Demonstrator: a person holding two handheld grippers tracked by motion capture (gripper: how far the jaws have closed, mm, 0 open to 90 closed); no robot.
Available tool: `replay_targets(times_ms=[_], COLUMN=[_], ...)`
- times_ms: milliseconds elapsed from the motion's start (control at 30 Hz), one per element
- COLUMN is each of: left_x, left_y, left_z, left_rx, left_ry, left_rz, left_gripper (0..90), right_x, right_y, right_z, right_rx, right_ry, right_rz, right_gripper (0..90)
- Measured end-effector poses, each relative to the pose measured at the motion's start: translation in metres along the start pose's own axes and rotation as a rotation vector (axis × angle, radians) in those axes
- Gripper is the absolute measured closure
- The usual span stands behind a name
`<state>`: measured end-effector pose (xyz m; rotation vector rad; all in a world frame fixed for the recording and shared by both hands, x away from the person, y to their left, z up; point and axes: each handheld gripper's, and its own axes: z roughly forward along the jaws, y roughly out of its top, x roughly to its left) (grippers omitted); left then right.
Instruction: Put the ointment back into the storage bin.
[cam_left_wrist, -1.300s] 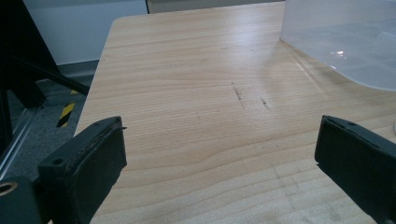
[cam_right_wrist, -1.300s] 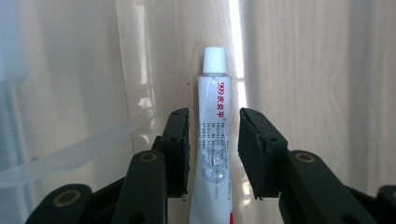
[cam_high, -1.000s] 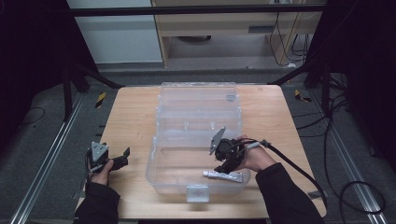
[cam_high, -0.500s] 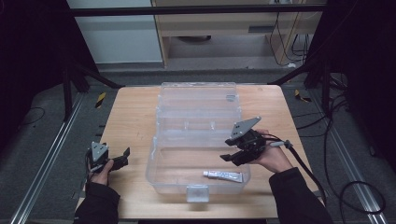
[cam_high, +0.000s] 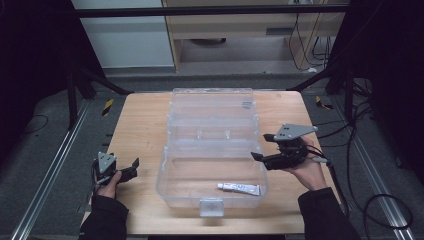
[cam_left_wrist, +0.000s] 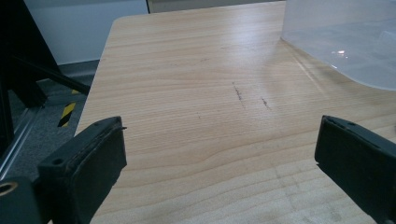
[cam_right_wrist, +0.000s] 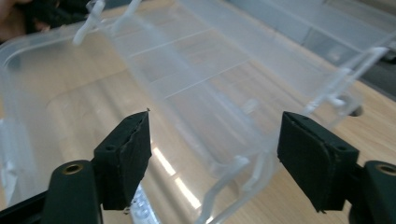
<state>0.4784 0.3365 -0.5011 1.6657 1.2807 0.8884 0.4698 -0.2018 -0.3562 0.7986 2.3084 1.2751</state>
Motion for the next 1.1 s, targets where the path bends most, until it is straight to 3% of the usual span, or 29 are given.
replay_targets(times_ms=[67, 167, 200, 400, 467, 567, 667, 700, 900, 1100], left_x=[0.0, 0.0, 0.0, 0.0, 0.0, 0.0, 0.0, 0.0, 0.0, 0.0], left_y=[0.0, 0.0, 0.0, 0.0, 0.0, 0.0, 0.0, 0.0, 0.0, 0.0], left_z=[0.0, 0.0, 0.0, 0.0, 0.0, 0.0, 0.0, 0.0, 0.0, 0.0], left_rx=[0.0, 0.0, 0.0, -0.001, -0.001, -0.001, 0.0, -0.001, -0.001, -0.001], left_ry=[0.0, 0.001, 0.0, 0.0, 0.001, 0.002, 0.002, 0.001, -0.002, -0.002], left_rz=[0.0, -0.001, -0.001, -0.001, -0.001, -0.003, -0.002, -0.001, 0.001, -0.002], left_gripper=[1.5, 1.5, 1.5, 1.5, 1.5, 1.5, 1.5, 1.5, 1.5, 1.5], right_x=[-0.005, -0.01, -0.015, -0.025, -0.028, -0.034, -0.035, -0.037, -0.049, -0.058], right_y=[-0.006, -0.012, -0.02, -0.044, -0.052, -0.064, -0.077, -0.081, -0.104, -0.123], right_z=[-0.004, -0.008, -0.012, -0.016, -0.016, -0.014, -0.01, -0.009, -0.001, 0.008], right_rx=[-0.033, -0.033, -0.044, -0.042, -0.045, -0.015, 0.011, 0.026, 0.03, 0.101], right_ry=[-0.051, -0.077, -0.107, -0.188, -0.211, -0.282, -0.397, -0.411, -0.418, -0.409], right_rz=[0.029, 0.072, 0.113, 0.178, 0.219, 0.297, 0.314, 0.317, 0.359, 0.405], right_gripper=[21.4, 22.2, 21.0, 18.5, 15.7, 9.2, 7.4, 6.9, 5.8, 2.4])
